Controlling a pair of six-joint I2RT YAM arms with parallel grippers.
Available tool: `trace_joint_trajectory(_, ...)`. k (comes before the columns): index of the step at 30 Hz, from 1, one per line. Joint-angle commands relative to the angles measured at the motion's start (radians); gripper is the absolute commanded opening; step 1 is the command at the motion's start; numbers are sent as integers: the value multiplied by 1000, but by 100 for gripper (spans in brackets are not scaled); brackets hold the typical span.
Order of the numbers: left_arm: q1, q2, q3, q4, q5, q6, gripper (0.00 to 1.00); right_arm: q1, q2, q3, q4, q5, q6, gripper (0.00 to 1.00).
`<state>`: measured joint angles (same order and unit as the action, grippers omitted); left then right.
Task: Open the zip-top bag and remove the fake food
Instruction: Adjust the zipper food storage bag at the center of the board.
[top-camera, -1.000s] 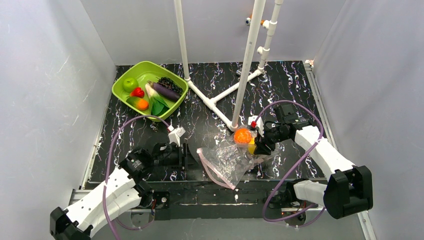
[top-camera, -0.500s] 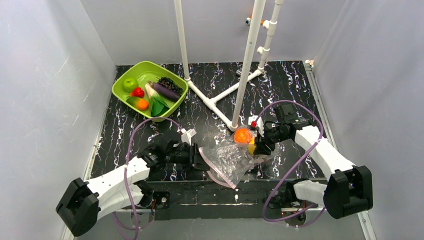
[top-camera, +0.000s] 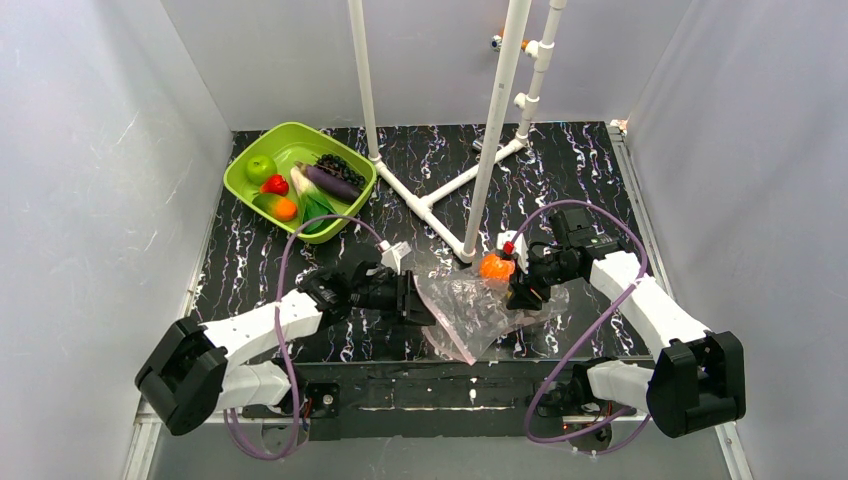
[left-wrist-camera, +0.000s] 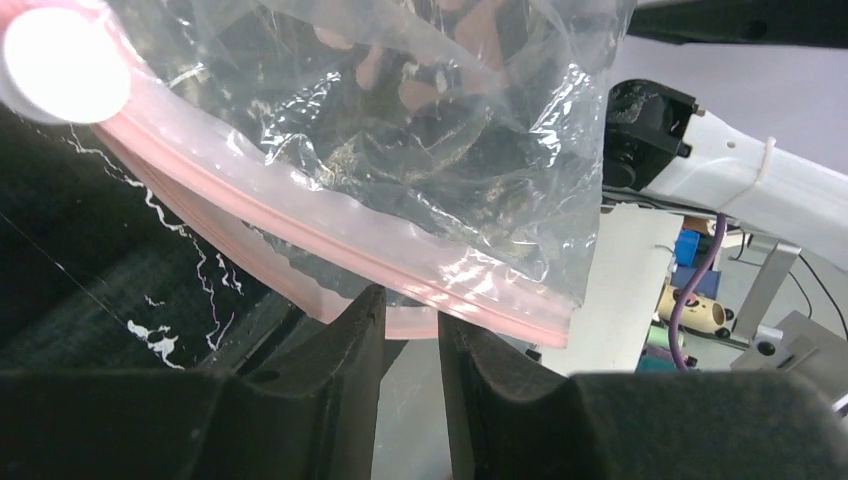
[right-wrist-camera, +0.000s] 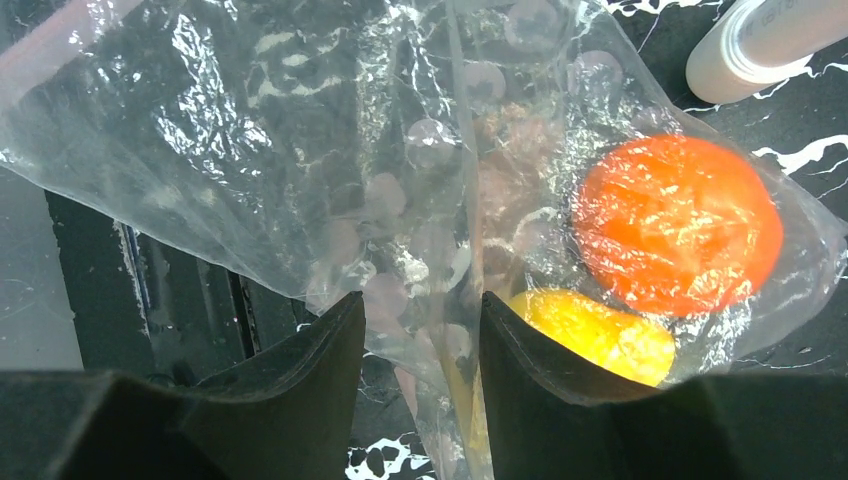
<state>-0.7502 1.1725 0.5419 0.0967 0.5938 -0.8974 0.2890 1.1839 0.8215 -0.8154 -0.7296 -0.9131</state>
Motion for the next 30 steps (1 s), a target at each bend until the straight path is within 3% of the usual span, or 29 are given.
trace_joint_trajectory(1, -5, 20, 52, -7, -62, 33, 24, -4, -19, 23, -27, -43, -1, 52)
trace_joint_trajectory(7, -1, 32, 85, 22, -221, 10, 24, -28, -36, 63, -73, -128, 1, 52)
trace_joint_trajectory(13, 3, 149, 115, 124, -211, -20, 24, -130, -92, 101, -61, -228, 68, 53)
trace_joint_trajectory(22, 5, 228, 112, 227, -161, -37, 24, -157, 15, 95, 206, 161, 376, 55)
trace_joint_trajectory(30, 4, 282, 111, 265, -143, -40, 27, -160, 175, 147, 239, 252, 494, 56)
